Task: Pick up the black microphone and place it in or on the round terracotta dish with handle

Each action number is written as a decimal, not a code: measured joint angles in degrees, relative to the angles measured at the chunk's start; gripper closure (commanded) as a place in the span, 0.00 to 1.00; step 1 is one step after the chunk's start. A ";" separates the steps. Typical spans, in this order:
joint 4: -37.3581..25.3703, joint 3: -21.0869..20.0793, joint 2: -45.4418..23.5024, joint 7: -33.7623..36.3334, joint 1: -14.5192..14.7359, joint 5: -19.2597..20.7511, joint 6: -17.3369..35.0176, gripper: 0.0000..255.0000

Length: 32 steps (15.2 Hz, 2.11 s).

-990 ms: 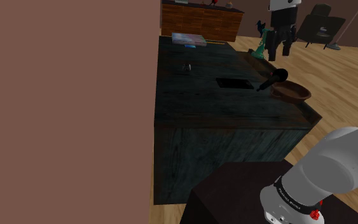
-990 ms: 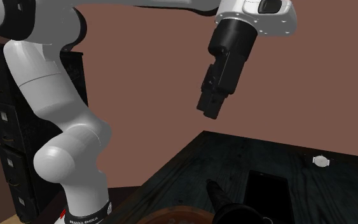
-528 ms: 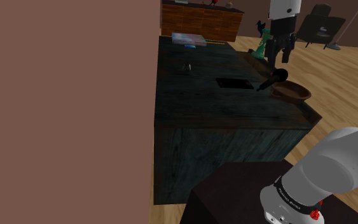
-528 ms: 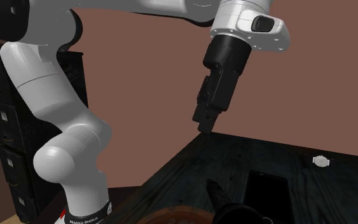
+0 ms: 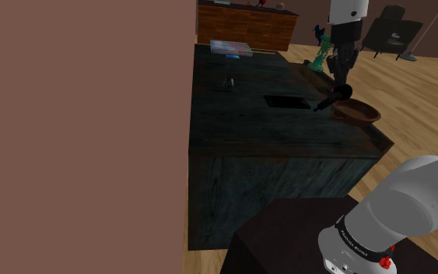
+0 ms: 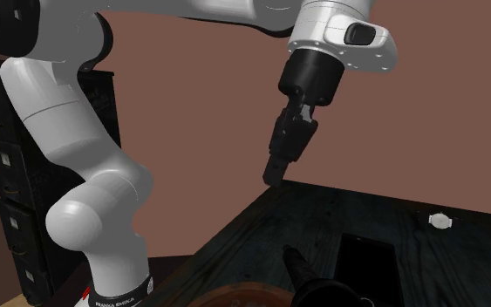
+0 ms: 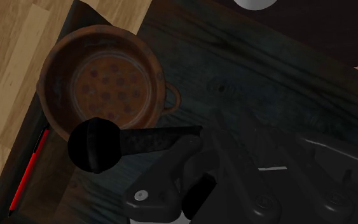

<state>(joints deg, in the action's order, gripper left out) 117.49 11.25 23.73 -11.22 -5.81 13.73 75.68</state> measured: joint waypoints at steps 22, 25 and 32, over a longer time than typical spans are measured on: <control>-1.71 26.92 -3.13 -38.53 -0.24 -11.89 20.00 0.00; -0.08 27.75 -3.45 -39.82 -0.05 -12.65 22.22 0.00; 3.67 27.85 -3.20 -39.98 -0.14 -12.58 25.83 0.00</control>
<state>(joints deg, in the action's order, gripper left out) 121.16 39.10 20.52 -51.20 -5.95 1.15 101.50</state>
